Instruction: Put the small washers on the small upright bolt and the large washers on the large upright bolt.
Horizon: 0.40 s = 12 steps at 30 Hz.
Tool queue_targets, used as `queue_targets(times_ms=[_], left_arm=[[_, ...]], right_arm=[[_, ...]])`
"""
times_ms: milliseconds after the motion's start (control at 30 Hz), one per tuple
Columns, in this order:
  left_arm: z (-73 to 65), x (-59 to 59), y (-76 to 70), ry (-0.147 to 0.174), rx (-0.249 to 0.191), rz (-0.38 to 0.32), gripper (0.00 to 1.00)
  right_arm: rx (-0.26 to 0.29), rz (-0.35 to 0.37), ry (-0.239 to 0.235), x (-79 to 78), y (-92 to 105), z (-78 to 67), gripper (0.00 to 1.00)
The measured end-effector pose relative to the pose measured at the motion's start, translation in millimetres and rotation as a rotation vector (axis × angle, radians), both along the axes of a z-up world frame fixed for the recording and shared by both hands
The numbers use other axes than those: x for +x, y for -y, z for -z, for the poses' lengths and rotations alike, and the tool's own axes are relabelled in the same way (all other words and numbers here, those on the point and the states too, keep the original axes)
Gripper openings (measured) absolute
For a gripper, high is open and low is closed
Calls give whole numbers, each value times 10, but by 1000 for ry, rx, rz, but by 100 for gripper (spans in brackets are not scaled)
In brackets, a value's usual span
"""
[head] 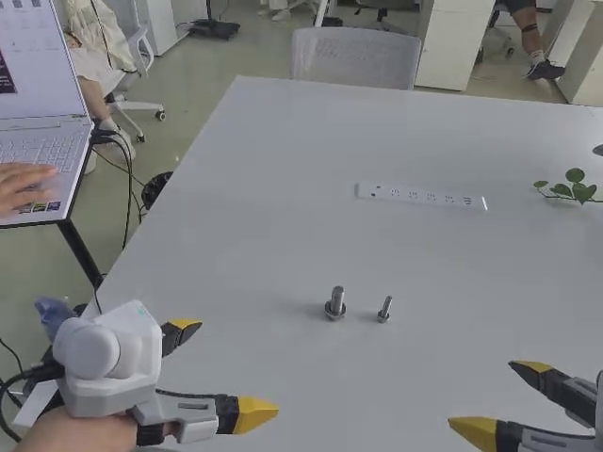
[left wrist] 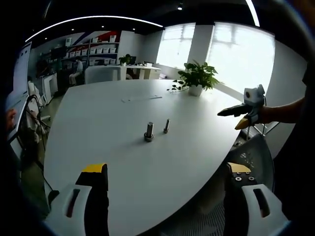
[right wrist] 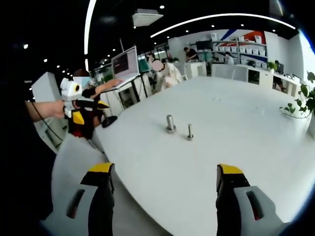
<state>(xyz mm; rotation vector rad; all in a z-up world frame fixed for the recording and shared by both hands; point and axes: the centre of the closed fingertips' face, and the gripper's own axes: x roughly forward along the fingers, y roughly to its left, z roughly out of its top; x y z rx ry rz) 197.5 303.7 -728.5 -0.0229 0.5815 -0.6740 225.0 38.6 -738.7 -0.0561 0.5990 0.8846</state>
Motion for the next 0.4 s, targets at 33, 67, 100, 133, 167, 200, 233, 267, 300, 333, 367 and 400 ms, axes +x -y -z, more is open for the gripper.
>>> queue_targets(times_ms=[33,67,100,133,167,200,233,267,300,333,367,400], left_arm=[[-6,-10,9,1,1,0,99],[-9,-12,7,2,0,-1,99],[-10,-15,7,2,-3,-3,99],[-9,-23,10,1,-4,-3,99],[-11,-36,17,1,-3,-1,99],[-11,-43,20,2,-3,0,99],[-8,-54,27,-2,-1,5,99],[-6,-54,25,-1,3,8,99],[-6,-51,19,1,7,8,99],[-13,-46,14,1,6,6,99],[-18,-40,8,2,4,3,99],[-19,-33,-2,0,4,-1,99]], right_arm=[[16,2,2,8,-8,-19,87],[17,0,2,7,-11,-18,87],[15,-6,5,6,-13,-12,87],[15,-8,8,4,-11,-9,88],[16,-7,9,2,-7,-8,88],[17,-6,7,1,-2,-5,88],[17,-5,10,4,18,2,89],[18,-5,13,4,25,1,89],[16,-5,16,0,32,-4,89],[13,-4,15,-2,39,0,89],[8,-4,14,0,50,12,90],[3,-5,14,-1,59,23,91]])
